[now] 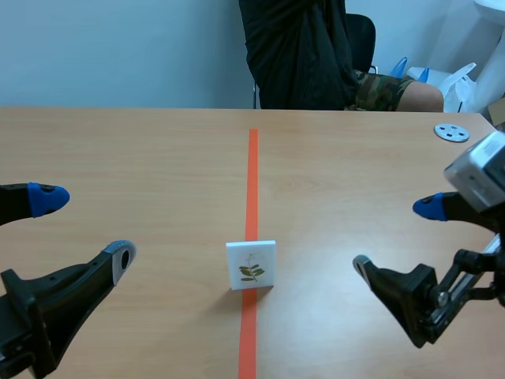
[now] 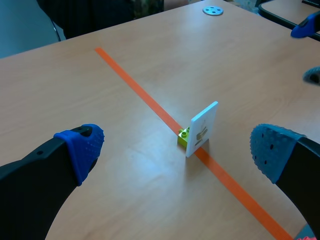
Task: Sort the leaf by its shape. The table is split by an orange tape line. A compound leaf with several leaflets goes to the left side, a simple leaf with one blade goes to the right side. Return to the home posture when a red brick is placed on the table.
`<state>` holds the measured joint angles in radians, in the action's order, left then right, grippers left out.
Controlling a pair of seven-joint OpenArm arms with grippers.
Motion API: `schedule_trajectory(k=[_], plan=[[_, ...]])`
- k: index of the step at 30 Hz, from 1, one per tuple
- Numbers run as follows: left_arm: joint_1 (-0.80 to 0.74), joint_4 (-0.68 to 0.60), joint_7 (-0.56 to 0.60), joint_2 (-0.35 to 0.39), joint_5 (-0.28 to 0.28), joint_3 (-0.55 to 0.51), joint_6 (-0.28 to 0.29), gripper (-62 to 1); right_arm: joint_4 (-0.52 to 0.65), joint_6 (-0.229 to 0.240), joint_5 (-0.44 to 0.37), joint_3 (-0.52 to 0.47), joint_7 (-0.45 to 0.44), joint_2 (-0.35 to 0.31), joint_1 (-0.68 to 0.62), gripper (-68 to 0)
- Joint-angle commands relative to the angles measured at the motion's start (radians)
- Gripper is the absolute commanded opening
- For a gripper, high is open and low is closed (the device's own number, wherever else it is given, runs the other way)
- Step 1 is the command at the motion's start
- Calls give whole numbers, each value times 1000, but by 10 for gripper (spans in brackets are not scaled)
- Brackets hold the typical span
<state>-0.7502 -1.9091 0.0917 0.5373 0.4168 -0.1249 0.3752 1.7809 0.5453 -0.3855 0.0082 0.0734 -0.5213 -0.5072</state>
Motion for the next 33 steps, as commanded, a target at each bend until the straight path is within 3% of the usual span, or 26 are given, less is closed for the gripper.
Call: schedule_trajectory(k=[1, 10, 21, 33], plan=[[5, -14, 25, -5, 6, 4, 4, 14, -30, 19, -10, 17, -12, -5, 46, 4], [5, -14, 24, -5, 6, 4, 4, 14, -269, 32, 9, 225, -80, -4, 263, 4], [5, -14, 25, -5, 6, 4, 4, 14, -531, 30, 204, 461, -307, 79, 484, 4], [5, -14, 24, -5, 6, 4, 4, 14, -712, -60, 355, 624, -403, 212, 604, 4]])
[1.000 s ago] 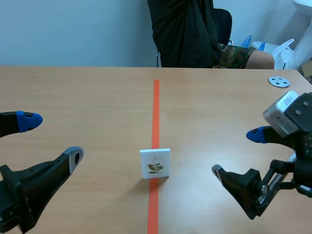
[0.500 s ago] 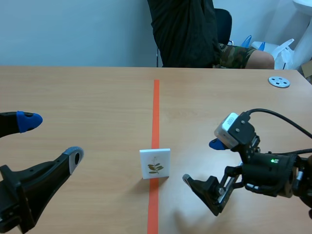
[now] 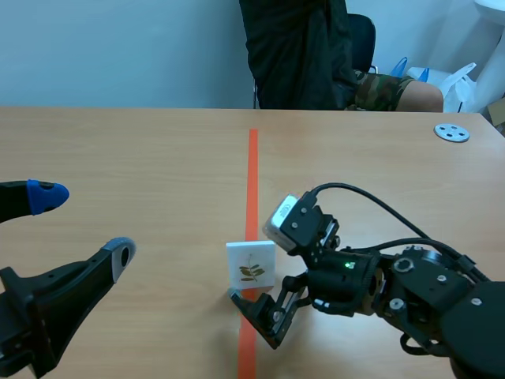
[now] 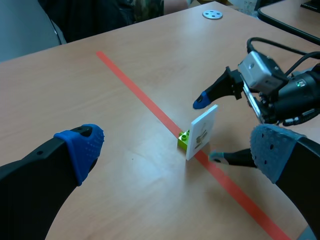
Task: Sort the leaf by its shape. The table is split by an orange tape line. A compound leaf with several leaflets goes to the left side, a simple leaf with one blade goes to the right side. Return to the home posture when a red brick is placed on the table.
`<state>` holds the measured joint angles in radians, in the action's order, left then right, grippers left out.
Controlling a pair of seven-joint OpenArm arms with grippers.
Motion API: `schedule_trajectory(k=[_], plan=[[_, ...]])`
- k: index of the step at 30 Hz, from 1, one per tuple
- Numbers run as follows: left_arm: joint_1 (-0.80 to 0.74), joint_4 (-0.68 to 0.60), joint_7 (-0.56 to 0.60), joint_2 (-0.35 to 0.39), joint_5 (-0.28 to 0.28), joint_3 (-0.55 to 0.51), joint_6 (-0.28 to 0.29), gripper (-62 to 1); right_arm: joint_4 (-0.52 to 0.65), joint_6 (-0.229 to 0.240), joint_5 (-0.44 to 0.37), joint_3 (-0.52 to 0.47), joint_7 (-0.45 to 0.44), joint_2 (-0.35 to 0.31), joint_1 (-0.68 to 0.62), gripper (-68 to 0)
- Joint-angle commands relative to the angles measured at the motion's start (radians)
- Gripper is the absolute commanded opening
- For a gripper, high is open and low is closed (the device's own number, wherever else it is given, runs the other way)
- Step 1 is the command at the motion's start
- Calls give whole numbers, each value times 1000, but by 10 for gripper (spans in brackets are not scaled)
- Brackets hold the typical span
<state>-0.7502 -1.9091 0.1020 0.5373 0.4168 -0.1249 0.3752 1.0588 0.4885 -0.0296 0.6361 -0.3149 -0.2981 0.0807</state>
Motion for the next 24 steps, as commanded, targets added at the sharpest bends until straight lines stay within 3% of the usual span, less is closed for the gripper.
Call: schedule_trajectory(k=[1, 10, 15, 24], plan=[[5, -14, 14, -5, 6, 4, 4, 14, 0, -4, 1, 11, -17, -11, 23, 4], [5, -14, 14, -5, 6, 4, 4, 14, -16, -25, 1, 73, -40, -12, 31, -14], [5, -14, 14, -5, 6, 4, 4, 14, -16, -25, 1, 73, -40, -12, 31, -181], [5, -14, 14, -5, 6, 4, 4, 14, -16, -25, 1, 73, -39, -16, 30, -344]])
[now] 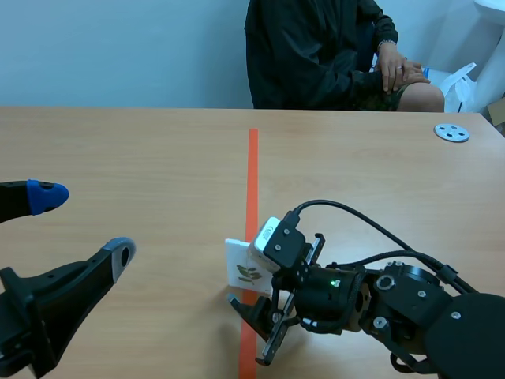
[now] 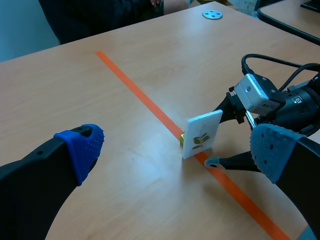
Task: Sort the leaf by its shape. The table is split by an orange tape line. A compound leaf with several leaflets goes to the left side, a simple leaf with one blade goes to the right side. Return to the home posture when a red brick is placed on the table.
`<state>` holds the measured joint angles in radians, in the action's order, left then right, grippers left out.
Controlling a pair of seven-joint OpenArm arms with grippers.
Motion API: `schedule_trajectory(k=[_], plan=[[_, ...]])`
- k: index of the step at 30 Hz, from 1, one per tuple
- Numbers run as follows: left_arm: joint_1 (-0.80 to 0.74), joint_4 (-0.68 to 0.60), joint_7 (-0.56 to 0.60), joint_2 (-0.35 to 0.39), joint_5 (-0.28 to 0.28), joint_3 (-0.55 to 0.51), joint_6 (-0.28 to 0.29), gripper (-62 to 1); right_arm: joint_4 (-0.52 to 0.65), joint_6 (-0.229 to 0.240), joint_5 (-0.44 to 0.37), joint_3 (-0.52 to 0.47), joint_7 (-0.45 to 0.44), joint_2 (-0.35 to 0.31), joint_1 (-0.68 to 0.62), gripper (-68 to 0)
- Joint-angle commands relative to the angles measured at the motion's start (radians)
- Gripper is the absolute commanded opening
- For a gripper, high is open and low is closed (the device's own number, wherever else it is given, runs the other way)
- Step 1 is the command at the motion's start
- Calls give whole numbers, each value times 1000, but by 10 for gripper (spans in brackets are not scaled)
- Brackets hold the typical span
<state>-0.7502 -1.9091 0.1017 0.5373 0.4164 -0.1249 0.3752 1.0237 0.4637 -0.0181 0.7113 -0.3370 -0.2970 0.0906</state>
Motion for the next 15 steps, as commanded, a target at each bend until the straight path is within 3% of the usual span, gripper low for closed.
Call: schedule_trajectory(k=[1, 15], plan=[[5, -14, 14, -5, 6, 4, 4, 14, 19, 0, -11, -2, -18, -20, 20, -349], [5, -14, 14, -5, 6, 4, 4, 14, 19, -1, -11, -3, -30, -39, 20, -529]])
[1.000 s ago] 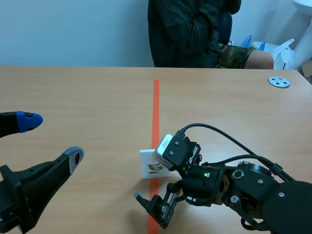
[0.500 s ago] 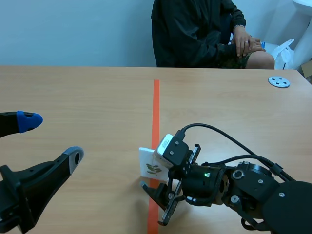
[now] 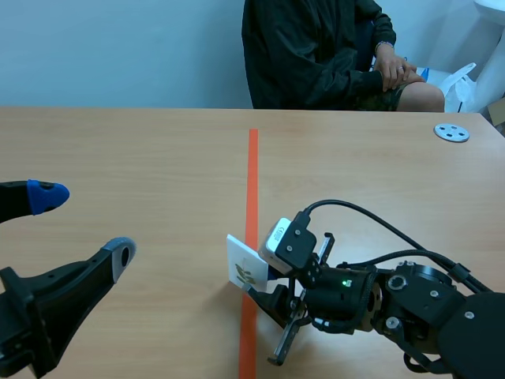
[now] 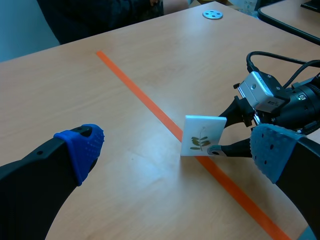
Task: Sort the leaf by its shape. The table is split by an orange tape line. A compound leaf with several leaflets goes to the left side, a simple leaf with one blade goes to the right side. Return to the home posture when a red brick is placed on the table.
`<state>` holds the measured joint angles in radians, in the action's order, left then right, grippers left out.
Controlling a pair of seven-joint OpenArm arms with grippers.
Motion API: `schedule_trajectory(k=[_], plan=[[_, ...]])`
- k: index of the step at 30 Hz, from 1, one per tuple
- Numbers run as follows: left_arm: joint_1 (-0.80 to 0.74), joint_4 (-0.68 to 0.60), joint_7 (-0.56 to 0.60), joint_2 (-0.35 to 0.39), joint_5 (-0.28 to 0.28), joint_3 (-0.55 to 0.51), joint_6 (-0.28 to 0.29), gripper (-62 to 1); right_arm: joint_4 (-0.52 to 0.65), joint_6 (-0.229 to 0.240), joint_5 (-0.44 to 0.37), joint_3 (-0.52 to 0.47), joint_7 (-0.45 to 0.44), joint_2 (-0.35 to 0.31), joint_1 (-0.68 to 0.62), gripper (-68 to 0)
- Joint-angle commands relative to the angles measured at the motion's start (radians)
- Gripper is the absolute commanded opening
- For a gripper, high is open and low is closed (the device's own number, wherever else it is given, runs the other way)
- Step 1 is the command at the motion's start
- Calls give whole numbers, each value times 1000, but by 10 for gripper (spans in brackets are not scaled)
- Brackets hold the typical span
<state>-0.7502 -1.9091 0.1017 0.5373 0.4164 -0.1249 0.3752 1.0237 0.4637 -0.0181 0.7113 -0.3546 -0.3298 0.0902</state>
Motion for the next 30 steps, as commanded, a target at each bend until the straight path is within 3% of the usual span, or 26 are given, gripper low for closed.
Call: schedule_trajectory(k=[1, 8, 14, 18, 22, 27, 30], plan=[[5, -14, 14, -5, 6, 4, 4, 14, 19, -1, -11, -3, -13, -6, 21, -545], [5, -14, 14, -5, 6, 4, 4, 14, 24, 0, -11, -6, -44, -13, 21, -629], [5, -14, 14, -5, 6, 4, 4, 14, 87, 1, -11, -86, -55, -36, 21, -630], [5, -14, 14, -5, 6, 4, 4, 14, 136, 9, -12, -181, -45, -59, 8, -630], [5, -14, 14, -5, 6, 4, 4, 14, 176, 47, -25, -314, -16, -66, -27, -656], [5, -14, 14, -5, 6, 4, 4, 14, 195, 84, -140, -504, 30, -66, -70, -656], [5, -14, 14, -5, 6, 4, 4, 14, 195, 84, -201, -600, 78, -66, -80, -656]])
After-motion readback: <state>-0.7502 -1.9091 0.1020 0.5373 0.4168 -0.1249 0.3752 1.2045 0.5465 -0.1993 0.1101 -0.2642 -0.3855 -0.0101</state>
